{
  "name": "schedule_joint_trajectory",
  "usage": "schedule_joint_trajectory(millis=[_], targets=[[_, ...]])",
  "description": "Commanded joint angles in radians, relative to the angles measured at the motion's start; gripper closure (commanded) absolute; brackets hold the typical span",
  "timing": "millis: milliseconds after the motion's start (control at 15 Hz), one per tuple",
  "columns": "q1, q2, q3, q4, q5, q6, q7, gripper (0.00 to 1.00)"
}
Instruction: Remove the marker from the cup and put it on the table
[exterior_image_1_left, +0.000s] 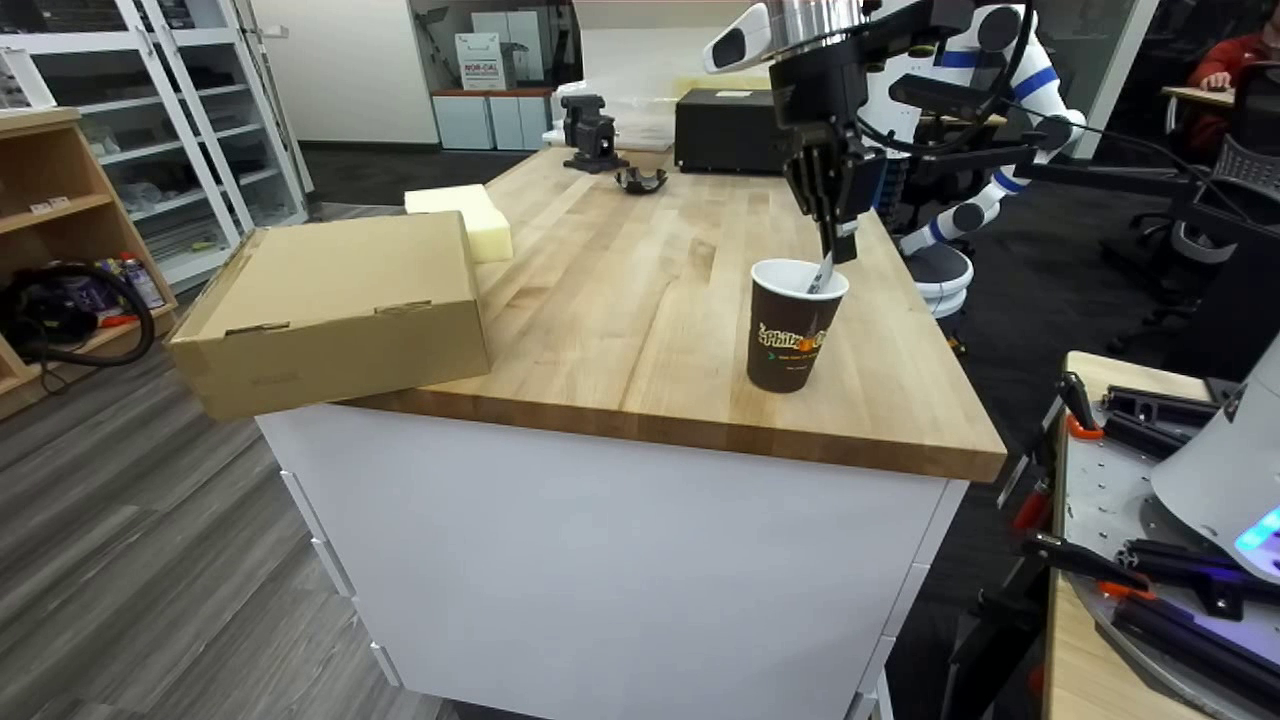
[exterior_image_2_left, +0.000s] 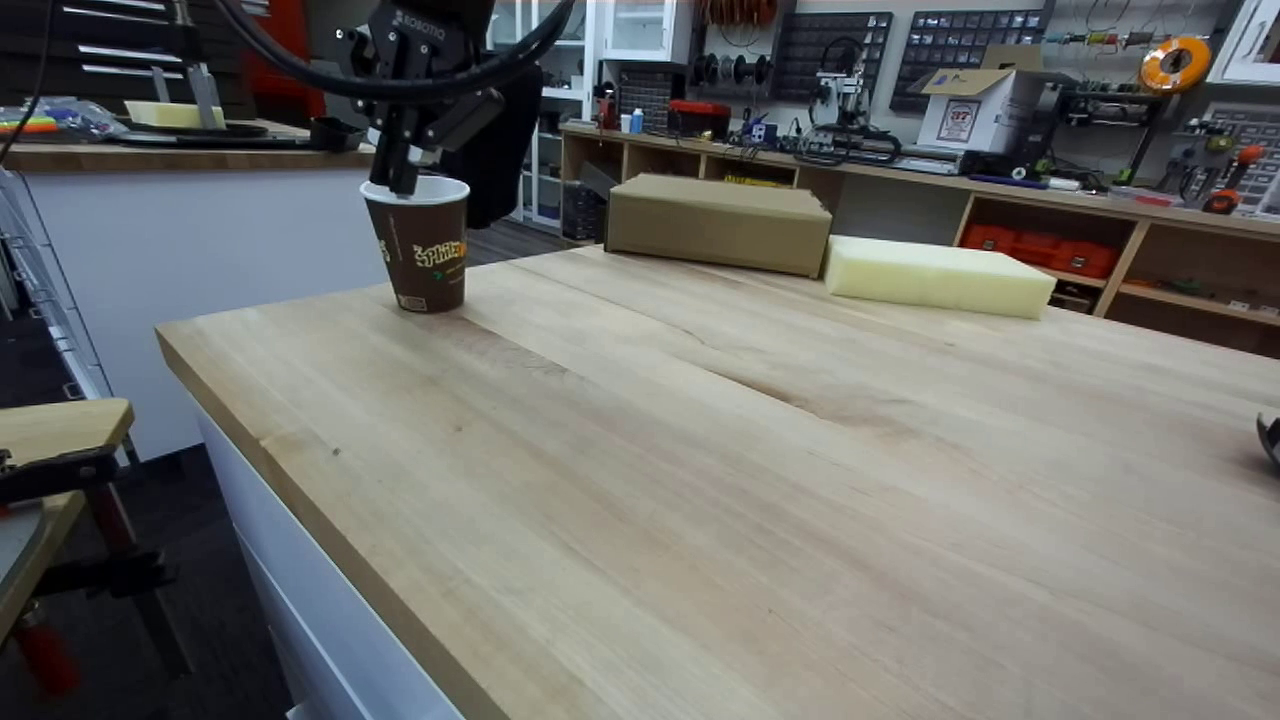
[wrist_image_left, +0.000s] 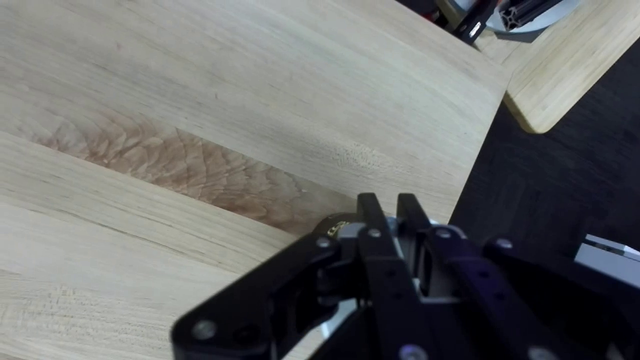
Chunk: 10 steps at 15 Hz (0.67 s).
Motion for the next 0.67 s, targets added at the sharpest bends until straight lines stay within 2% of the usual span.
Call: schedule_joint_trajectory(millis=[0, 333, 600], targets=[[-0.004, -0.007, 0.003, 0.019, -0.025, -0.043, 0.028, 0.97], [-0.001, -0.014, 0.007, 0.044, -0.049, -0.092, 0.033, 0.97], [0.005, -0.026, 0.013, 0.057, -0.077, -0.068, -0.006, 0.97]])
